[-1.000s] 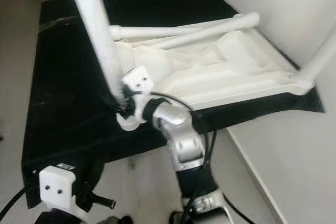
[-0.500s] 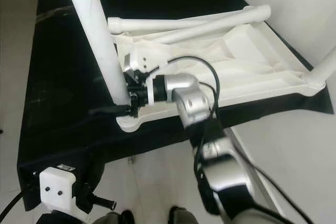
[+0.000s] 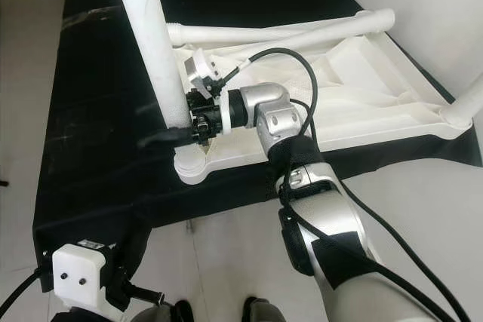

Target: Building children table

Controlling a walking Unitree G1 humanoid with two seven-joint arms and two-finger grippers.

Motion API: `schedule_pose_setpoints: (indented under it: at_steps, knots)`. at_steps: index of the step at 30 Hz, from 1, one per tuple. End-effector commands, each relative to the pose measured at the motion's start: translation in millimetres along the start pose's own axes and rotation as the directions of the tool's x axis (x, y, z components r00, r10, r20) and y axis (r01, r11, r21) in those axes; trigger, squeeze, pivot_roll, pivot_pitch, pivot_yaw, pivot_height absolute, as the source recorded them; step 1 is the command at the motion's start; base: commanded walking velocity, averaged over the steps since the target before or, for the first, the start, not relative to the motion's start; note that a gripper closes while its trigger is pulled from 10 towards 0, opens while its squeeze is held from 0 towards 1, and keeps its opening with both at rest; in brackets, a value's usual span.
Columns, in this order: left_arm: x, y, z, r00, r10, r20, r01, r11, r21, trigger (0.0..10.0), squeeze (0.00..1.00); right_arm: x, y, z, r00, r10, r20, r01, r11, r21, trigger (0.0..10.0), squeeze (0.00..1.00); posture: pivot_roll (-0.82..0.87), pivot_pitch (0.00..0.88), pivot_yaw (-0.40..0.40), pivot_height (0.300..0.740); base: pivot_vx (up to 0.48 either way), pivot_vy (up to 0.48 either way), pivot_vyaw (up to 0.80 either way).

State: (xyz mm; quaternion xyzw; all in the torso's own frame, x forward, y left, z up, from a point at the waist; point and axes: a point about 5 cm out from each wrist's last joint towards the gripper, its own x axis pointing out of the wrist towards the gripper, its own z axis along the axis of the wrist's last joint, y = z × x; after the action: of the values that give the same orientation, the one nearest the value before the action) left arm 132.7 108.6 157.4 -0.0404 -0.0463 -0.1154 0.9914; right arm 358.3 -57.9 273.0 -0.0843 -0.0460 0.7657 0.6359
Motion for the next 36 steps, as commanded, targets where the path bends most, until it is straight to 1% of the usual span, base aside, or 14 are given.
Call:
schedule_pose_setpoints:
  at_steps: [1,10,11,12,13,14,15,19,26,29,31,32,33,36]
  knots:
    - [-1.7,-2.0,-1,1.000,-0.007,-0.016,0.007,1.000,0.000,10.0,0.00,3.1,1.0,-1,1.000,0.021,0.016,-0.021,1.000,0.007,0.0,0.00,0.02,0.246,-0.003,0.740,0.000,0.000,0.00]
    - [0.2,-1.7,-2,1.000,-0.006,-0.011,0.006,1.000,-0.003,10.0,0.00,-16.7,8.3,-19,0.930,-0.363,0.054,0.365,0.931,-0.019,0.0,0.00,-0.01,0.245,-0.021,0.740,0.000,0.000,0.00]
    - [0.0,-0.2,-2,1.000,-0.005,-0.010,0.005,1.000,-0.002,10.0,0.00,-12.1,20.5,-45,0.771,-0.636,0.006,0.635,0.770,0.065,0.0,0.00,-0.01,0.246,-0.018,0.740,0.000,0.000,0.00]
    - [0.0,-0.2,-2,1.000,-0.005,-0.010,0.005,1.000,-0.002,10.0,0.00,-12.1,20.5,-45,0.771,-0.636,0.006,0.635,0.770,0.065,0.0,0.00,-0.01,0.246,-0.018,0.740,0.000,0.000,0.00]
    - [0.6,1.1,-1,1.000,-0.005,-0.009,0.005,1.000,-0.001,10.0,0.00,-7.0,42.5,-71,0.622,-0.776,-0.102,0.783,0.617,0.080,0.0,0.00,-0.03,0.247,-0.007,0.740,0.000,0.000,0.00]
    - [0.6,1.1,-1,1.000,-0.005,-0.009,0.005,1.000,-0.001,10.0,0.00,-7.0,42.5,-71,0.622,-0.776,-0.102,0.783,0.617,0.080,0.0,0.00,-0.03,0.247,-0.007,0.740,0.000,0.000,0.00]
    - [1.1,1.8,-1,1.000,-0.008,-0.008,0.008,1.000,-0.001,10.0,0.00,-4.1,63.8,-87,0.498,-0.847,-0.186,0.865,0.501,0.034,0.0,0.00,-0.03,0.247,-0.007,0.740,0.000,0.000,0.00]
    - [3.5,3.3,-4,1.000,-0.013,-0.009,0.013,1.000,0.000,10.0,0.00,5.7,77.9,-96,0.417,-0.883,-0.215,0.901,0.432,-0.028,0.0,0.00,-0.04,0.215,0.004,0.740,0.000,0.000,0.00]
    - [7.2,4.1,-6,1.000,-0.008,-0.003,0.008,1.000,0.000,10.0,0.00,17.2,65.8,-90,0.443,-0.877,-0.188,0.890,0.456,-0.027,0.0,0.00,-0.03,0.193,-0.015,0.740,0.000,0.000,0.00]
    - [7.7,4.6,-6,1.000,0.005,0.003,-0.005,1.000,0.004,10.0,0.00,30.7,68.2,-77,0.530,-0.833,-0.159,0.846,0.533,0.026,10.0,0.00,-0.03,0.190,-0.018,0.740,0.000,0.000,0.00]
    - [7.9,4.4,-6,1.000,0.004,0.003,-0.004,1.000,0.004,10.0,0.00,34.6,67.9,-73,0.584,-0.799,-0.139,0.810,0.584,0.045,10.0,0.00,-0.03,0.189,-0.019,0.740,0.000,0.000,0.00]
    - [8.4,3.7,-6,1.000,0.001,0.004,-0.001,1.000,0.001,10.0,0.00,37.0,65.7,-68,0.684,-0.723,-0.090,0.728,0.674,0.125,10.0,1.00,-0.03,0.190,-0.022,0.740,0.000,0.000,0.00]
    - [8.4,3.7,-6,1.000,0.001,0.004,-0.001,1.000,0.001,10.0,0.00,37.0,65.7,-68,0.684,-0.723,-0.090,0.728,0.674,0.125,10.0,1.00,-0.03,0.190,-0.022,0.740,0.000,0.000,0.00]
    - [8.9,0.5,-6,1.000,-0.015,0.002,0.015,1.000,-0.013,10.0,0.00,22.8,50.6,-47,0.888,-0.458,0.036,0.453,0.886,0.101,10.0,1.00,-0.02,0.197,-0.025,0.740,0.000,0.000,0.00]
